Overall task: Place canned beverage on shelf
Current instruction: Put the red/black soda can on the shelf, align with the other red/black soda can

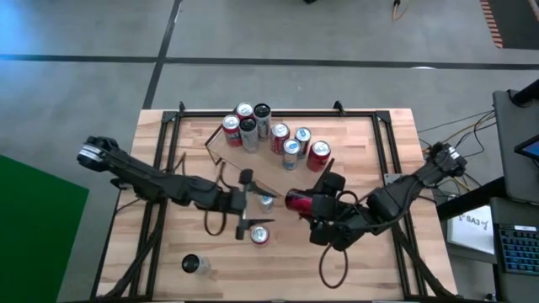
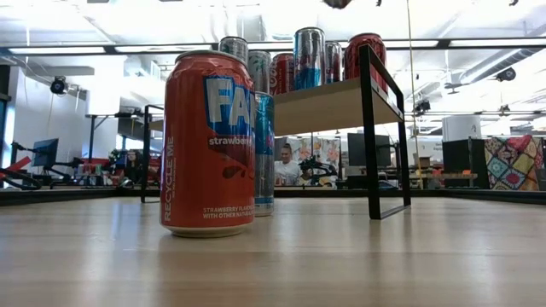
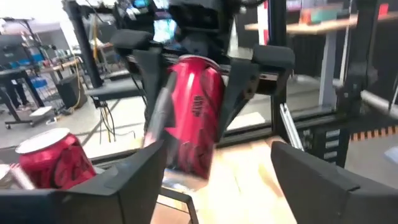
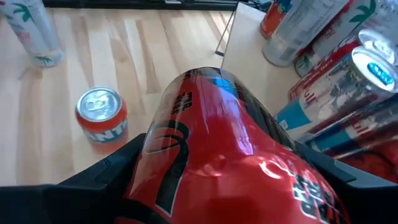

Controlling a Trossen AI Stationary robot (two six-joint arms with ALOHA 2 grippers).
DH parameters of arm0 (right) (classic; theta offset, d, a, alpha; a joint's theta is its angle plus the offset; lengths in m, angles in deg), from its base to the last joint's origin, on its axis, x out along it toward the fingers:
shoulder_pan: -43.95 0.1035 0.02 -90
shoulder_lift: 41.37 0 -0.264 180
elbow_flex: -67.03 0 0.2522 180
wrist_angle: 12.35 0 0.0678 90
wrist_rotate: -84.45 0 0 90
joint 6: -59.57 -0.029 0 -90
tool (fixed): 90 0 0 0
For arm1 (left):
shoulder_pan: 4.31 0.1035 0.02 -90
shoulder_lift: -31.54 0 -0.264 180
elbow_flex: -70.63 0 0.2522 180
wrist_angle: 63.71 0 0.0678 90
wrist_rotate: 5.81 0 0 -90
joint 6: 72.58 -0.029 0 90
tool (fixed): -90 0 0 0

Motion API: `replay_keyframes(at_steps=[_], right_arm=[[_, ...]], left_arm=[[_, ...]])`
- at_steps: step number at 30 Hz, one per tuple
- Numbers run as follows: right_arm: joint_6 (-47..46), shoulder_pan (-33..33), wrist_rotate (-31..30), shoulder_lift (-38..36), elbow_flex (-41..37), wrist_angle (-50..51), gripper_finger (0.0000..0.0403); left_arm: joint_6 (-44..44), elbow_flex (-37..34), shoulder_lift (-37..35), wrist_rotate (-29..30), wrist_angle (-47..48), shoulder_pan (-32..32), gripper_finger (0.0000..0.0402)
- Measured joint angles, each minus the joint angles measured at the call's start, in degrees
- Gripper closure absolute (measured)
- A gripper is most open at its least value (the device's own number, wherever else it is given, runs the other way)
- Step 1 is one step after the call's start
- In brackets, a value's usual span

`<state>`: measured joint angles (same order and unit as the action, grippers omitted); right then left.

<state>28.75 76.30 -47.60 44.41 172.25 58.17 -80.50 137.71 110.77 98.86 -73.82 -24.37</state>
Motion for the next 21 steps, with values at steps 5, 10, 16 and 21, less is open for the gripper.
replay_keyframes(at_steps=[5,10,16,21], right_arm=[[1.48,-0.6,0.29,1.04,0.0,-0.69,0.0119],[1.44,-0.72,0.54,1.37,0.0,-2.24,0.0119],[1.08,-1.16,0.74,1.37,0.0,-3.68,0.0119],[1.91,-1.92,2.48,1.9,-0.08,-3.22,0.0119]], left_arm=[[-0.77,6.01,5.17,3.47,7.45,0.0,0.0112],[-3.56,9.4,9.1,8.65,8.7,0.02,0.0112],[-6.25,12.76,12.59,10.74,9.0,0.0,0.0111],[-7.62,15.85,15.67,10.96,11.12,-0.07,0.0103]])
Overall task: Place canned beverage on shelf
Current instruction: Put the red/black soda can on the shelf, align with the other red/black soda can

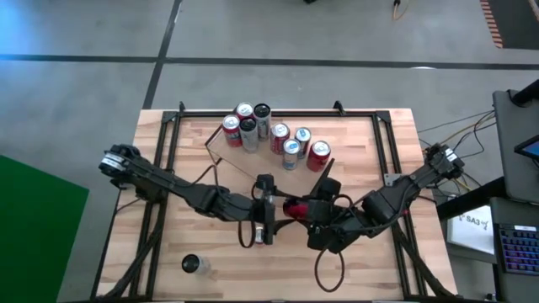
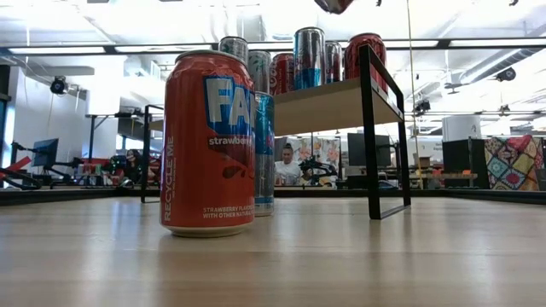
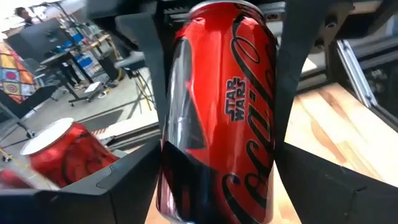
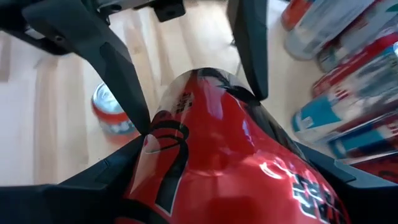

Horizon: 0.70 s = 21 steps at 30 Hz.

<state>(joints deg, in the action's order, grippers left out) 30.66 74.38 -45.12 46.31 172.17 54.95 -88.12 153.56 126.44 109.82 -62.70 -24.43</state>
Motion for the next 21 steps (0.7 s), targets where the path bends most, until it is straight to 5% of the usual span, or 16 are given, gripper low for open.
replay_keyframes(at_steps=[21], right_arm=[[1.9,-0.91,0.18,0.26,0.02,-0.9,0.0119]], left_arm=[[2.59,4.51,0.97,-1.25,8.66,-0.03,0.0059]])
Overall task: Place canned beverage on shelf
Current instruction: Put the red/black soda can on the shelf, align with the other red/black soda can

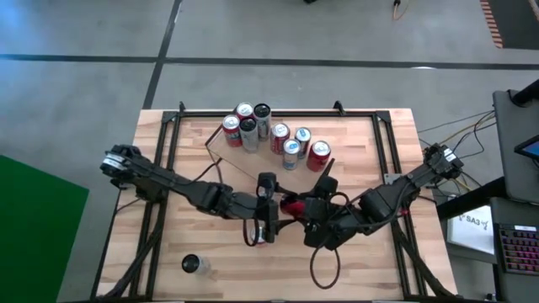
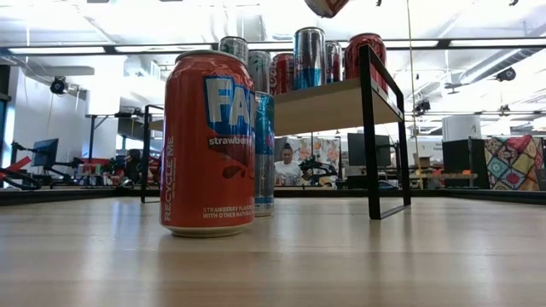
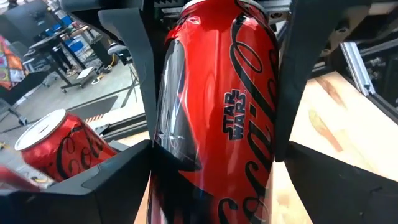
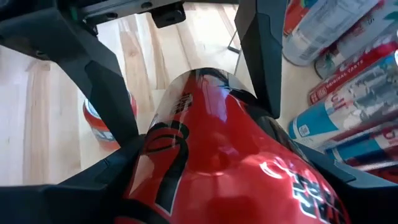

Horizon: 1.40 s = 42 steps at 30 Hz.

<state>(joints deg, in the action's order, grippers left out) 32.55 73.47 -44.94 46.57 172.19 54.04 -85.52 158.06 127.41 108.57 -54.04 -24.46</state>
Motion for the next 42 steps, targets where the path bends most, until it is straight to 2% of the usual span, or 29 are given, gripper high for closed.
replay_keyframes(at_steps=[5,14,17,25,31,33,37,42], right_arm=[[2.14,-0.51,0.28,0.07,0.0,-2.02,0.0119],[1.87,-1.91,0.53,0.26,0.07,-2.59,0.0118],[1.71,-1.9,0.59,0.28,0.07,-2.55,0.0119],[0.92,-1.91,2.3,0.35,0.07,-3.02,0.0119],[0.44,-1.85,3.71,0.35,0.07,-3.52,0.0118],[0.13,-1.88,4.36,0.35,0.07,-3.64,0.0107],[0.05,-1.83,4.24,0.35,0.09,-3.68,0.008],[-1.51,-1.89,7.18,0.35,0.15,-3.42,0.0085]], left_arm=[[1.32,-0.04,0.05,2.97,-0.04,-0.21,0.005],[0.45,-0.15,0.54,4.08,0.09,-0.23,0.0007],[0.65,-0.17,0.58,3.89,0.11,-0.27,0.0004],[1.58,-0.2,0.58,3.74,0.33,-0.16,0.0022],[0.33,-0.2,0.54,4.66,0.88,-0.23,0.009],[-0.16,-0.22,0.54,4.67,1.18,-0.31,0.0109],[0.65,-0.22,0.54,4.82,0.87,-0.34,0.0109],[3.02,-0.29,0.54,4.77,0.85,-0.72,0.0109]])
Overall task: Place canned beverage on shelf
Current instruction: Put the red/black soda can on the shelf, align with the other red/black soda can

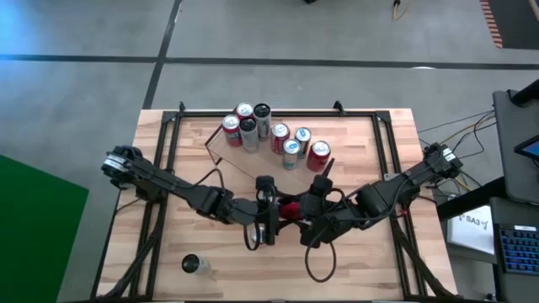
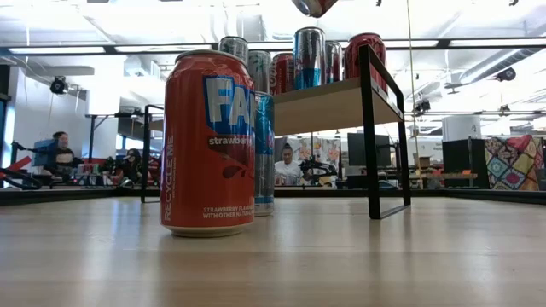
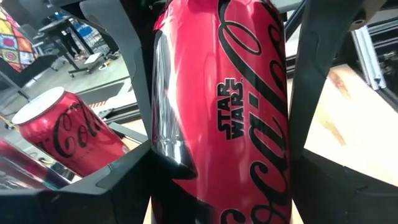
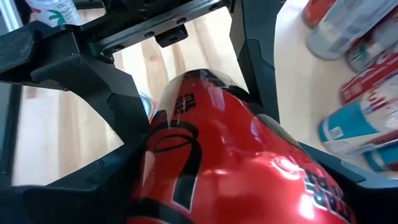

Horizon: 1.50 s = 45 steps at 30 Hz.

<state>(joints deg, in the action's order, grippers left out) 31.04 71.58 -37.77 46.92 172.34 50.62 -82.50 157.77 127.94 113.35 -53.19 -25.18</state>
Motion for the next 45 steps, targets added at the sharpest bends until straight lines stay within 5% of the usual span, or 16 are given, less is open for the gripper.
replay_keyframes(at_steps=[20,31,37,45], right_arm=[[-0.8,0.0,4.03,-2.53,0.0,1.03,0.0042],[-1.53,-0.02,6.06,-4.23,0.0,2.5,0.0042],[6.07,0.17,7.66,-4.17,0.09,7.72,0.0042],[7.13,0.15,7.03,-4.24,0.0,5.51,0.0078]], left_arm=[[3.14,-1.1,0.04,0.31,-4.56,-0.84,0.0109],[4.88,-0.24,0.04,0.12,-5.02,-0.03,0.011],[4.41,-0.3,0.07,0.58,-3.28,0.03,0.011],[4.71,-0.23,0.05,0.46,-4.43,0.01,0.011]])
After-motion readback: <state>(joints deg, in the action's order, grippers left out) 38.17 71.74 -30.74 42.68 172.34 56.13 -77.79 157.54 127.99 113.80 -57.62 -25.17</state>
